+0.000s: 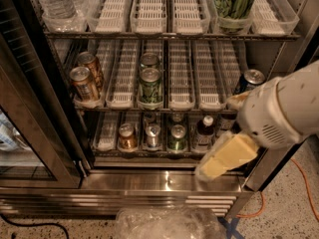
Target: Pick pepsi can from middle shelf of fridge
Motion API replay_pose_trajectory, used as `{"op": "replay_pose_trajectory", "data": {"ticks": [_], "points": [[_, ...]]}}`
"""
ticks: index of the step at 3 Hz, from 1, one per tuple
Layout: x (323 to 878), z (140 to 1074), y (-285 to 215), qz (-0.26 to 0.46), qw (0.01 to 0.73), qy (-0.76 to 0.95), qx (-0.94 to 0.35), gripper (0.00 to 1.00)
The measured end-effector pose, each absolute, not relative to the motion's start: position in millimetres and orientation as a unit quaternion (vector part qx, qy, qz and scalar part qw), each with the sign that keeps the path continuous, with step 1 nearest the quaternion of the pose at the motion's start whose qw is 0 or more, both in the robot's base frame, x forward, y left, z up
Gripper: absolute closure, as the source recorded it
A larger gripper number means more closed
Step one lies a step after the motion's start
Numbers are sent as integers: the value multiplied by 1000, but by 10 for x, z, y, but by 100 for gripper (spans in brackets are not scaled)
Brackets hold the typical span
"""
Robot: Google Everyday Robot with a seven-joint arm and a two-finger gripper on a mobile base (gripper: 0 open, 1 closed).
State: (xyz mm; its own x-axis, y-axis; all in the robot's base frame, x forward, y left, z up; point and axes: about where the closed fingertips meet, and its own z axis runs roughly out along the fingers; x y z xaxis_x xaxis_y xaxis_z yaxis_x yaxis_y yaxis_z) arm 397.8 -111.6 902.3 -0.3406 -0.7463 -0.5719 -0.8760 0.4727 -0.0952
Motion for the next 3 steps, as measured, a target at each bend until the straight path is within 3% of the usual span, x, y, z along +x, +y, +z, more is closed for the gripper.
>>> {"op": "replay_pose_trajectory", "data": {"ticks": [2, 3], "points": [[3908, 8713, -951, 155, 361, 815, -426, 0], [3912, 8720, -945, 155, 361, 815, -426, 0]]}}
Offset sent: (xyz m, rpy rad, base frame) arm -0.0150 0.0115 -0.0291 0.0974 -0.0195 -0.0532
